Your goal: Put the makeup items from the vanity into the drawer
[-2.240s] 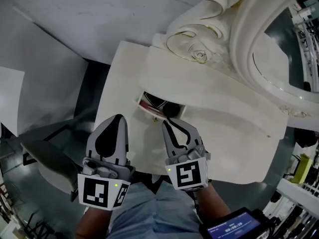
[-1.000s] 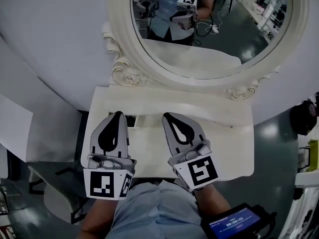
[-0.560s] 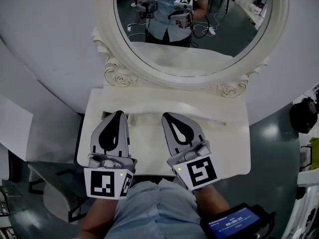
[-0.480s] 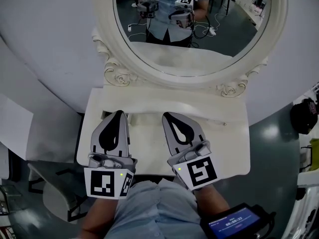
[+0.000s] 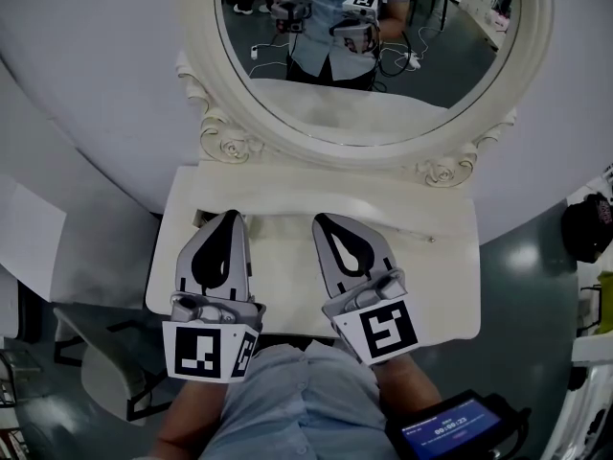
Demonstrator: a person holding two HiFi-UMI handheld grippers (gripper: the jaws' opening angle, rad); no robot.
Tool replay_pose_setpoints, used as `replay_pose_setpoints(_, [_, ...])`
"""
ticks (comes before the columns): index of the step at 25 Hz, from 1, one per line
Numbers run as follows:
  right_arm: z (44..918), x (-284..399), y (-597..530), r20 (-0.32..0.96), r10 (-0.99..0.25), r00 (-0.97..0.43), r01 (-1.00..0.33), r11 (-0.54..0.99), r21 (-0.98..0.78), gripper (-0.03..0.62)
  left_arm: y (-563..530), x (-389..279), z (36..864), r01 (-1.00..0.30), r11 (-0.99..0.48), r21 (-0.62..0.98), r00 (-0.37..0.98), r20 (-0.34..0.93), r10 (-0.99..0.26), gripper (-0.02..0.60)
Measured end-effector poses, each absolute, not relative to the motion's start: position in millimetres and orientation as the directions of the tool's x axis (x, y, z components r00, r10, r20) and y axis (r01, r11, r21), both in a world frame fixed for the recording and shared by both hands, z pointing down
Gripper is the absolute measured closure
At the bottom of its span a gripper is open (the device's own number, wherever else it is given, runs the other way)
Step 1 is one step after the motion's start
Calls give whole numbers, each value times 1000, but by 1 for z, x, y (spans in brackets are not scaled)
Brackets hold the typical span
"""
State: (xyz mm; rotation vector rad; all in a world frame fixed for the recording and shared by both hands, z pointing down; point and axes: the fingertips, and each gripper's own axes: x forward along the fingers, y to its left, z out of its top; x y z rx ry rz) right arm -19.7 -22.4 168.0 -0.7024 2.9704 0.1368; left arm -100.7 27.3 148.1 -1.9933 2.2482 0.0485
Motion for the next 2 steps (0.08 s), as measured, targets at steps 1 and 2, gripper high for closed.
replay_pose_setpoints(1, [168, -21, -23, -105, -441, -891, -449, 891, 68, 592, 27, -102, 148, -990, 125, -67, -116, -124, -985, 583])
replay_pose_setpoints(2, [168, -23, -23, -107, -440, -891, -448, 891, 68, 592, 27, -104, 148, -990, 126, -67, -117, -125, -985, 583])
